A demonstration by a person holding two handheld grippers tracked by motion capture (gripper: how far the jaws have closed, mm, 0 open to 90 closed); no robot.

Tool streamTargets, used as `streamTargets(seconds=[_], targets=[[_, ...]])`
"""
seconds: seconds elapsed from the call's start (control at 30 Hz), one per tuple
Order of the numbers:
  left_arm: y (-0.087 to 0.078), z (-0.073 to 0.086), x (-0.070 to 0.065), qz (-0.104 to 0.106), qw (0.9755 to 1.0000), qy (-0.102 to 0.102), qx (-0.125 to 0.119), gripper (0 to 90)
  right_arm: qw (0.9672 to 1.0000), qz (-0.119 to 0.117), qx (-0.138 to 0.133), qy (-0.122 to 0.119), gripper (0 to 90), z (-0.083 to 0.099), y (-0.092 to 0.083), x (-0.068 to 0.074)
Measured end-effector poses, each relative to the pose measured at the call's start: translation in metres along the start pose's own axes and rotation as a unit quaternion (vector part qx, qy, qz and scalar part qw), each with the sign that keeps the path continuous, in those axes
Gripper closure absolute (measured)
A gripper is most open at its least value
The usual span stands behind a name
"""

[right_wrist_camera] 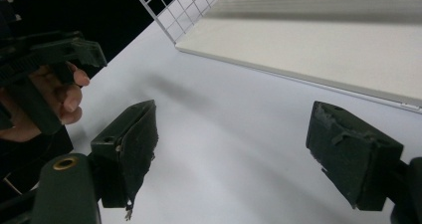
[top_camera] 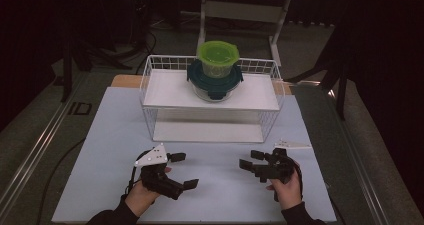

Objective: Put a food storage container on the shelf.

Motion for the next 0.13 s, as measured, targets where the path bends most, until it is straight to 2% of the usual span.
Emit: streamTargets(seconds=[0.13], targets=[[0.0012, 0.0016, -0.0014, 0.002, 1.0000, 0.004, 0.001, 0.8, 1.0000, 0.001, 0.002, -0.002, 19.5, 0.0018, 0.0015, -0.0012]])
Point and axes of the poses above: each handheld gripper's, and its own axes: y roughly forward along the jaws, z roughly out of its underside, x roughly to its left, the point moved 3 cm from there along y, roughly forward along the jaws, and after that the axes turned 9 degrees about y, right-handed, at the moved point
